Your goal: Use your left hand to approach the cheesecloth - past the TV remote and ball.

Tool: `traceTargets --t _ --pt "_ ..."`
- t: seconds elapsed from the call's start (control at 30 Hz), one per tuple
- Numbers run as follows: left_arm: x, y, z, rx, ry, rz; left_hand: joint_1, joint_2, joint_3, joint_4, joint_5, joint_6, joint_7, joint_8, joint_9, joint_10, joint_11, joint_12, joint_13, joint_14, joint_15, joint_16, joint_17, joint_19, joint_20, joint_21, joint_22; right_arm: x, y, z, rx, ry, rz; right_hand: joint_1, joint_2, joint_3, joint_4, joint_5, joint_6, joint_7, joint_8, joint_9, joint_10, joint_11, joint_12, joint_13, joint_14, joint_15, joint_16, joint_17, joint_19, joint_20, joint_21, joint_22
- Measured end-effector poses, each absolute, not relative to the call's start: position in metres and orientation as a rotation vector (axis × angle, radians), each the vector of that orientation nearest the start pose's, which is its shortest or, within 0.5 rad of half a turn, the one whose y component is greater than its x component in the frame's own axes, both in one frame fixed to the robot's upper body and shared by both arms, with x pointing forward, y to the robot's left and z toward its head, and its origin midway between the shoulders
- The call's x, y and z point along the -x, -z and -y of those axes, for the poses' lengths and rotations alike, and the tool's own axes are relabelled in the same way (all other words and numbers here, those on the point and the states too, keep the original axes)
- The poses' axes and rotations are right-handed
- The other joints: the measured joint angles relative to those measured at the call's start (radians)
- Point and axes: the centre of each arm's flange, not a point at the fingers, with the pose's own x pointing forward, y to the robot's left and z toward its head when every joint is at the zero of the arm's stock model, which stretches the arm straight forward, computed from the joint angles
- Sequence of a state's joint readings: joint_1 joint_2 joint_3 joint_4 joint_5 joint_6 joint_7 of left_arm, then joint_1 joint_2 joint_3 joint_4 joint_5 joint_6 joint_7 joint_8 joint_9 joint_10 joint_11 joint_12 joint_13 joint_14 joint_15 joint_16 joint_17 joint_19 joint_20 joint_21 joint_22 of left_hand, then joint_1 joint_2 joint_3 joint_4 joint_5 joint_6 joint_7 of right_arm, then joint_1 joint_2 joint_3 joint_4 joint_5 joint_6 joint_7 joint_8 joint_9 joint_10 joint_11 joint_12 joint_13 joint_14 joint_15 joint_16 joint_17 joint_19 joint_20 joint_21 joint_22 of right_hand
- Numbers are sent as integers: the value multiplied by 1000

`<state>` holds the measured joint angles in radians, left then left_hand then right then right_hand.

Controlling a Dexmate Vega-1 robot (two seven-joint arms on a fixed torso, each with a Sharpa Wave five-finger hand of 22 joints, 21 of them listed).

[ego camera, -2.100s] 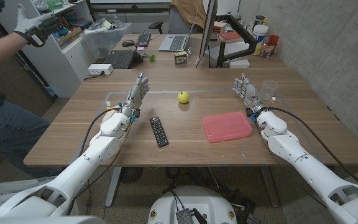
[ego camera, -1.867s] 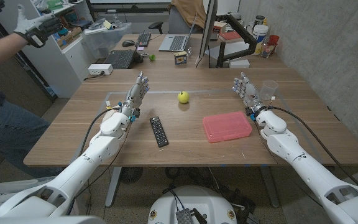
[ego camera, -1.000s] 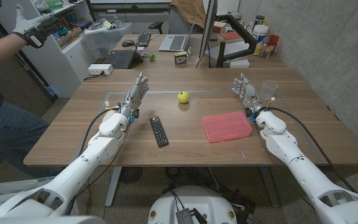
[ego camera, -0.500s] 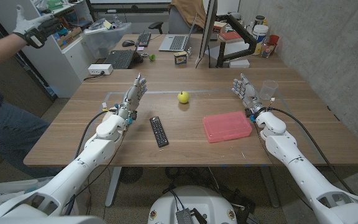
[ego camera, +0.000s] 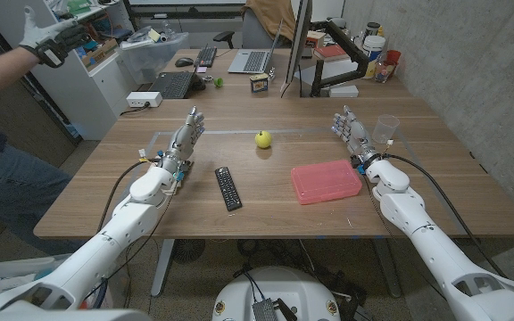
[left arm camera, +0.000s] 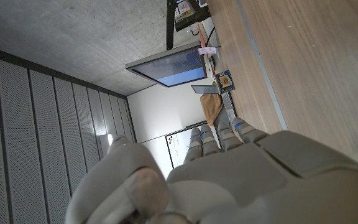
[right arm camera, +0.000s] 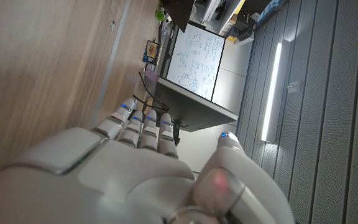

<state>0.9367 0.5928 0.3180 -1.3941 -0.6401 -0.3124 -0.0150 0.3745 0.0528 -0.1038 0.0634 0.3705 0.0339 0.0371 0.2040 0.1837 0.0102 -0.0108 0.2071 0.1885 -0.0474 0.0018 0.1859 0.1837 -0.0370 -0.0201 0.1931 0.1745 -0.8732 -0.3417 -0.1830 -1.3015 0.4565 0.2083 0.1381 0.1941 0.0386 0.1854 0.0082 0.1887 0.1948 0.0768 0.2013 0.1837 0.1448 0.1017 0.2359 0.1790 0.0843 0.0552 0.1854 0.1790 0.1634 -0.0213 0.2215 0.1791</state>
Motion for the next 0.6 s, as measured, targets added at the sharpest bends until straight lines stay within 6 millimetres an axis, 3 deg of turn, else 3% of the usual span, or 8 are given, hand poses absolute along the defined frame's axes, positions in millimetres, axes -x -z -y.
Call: traceTargets --t 0.6 --pt "-622 29 -330 -54 175 631 11 0 -1 -7 0 0 0 0 5 0 0 0 0 0 0 0 0 -5 7 0 0 -660 26 281 -27 -209 588 0 0 0 0 0 5 -6 0 0 0 0 0 0 0 0 0 0 0 0 -4 0"
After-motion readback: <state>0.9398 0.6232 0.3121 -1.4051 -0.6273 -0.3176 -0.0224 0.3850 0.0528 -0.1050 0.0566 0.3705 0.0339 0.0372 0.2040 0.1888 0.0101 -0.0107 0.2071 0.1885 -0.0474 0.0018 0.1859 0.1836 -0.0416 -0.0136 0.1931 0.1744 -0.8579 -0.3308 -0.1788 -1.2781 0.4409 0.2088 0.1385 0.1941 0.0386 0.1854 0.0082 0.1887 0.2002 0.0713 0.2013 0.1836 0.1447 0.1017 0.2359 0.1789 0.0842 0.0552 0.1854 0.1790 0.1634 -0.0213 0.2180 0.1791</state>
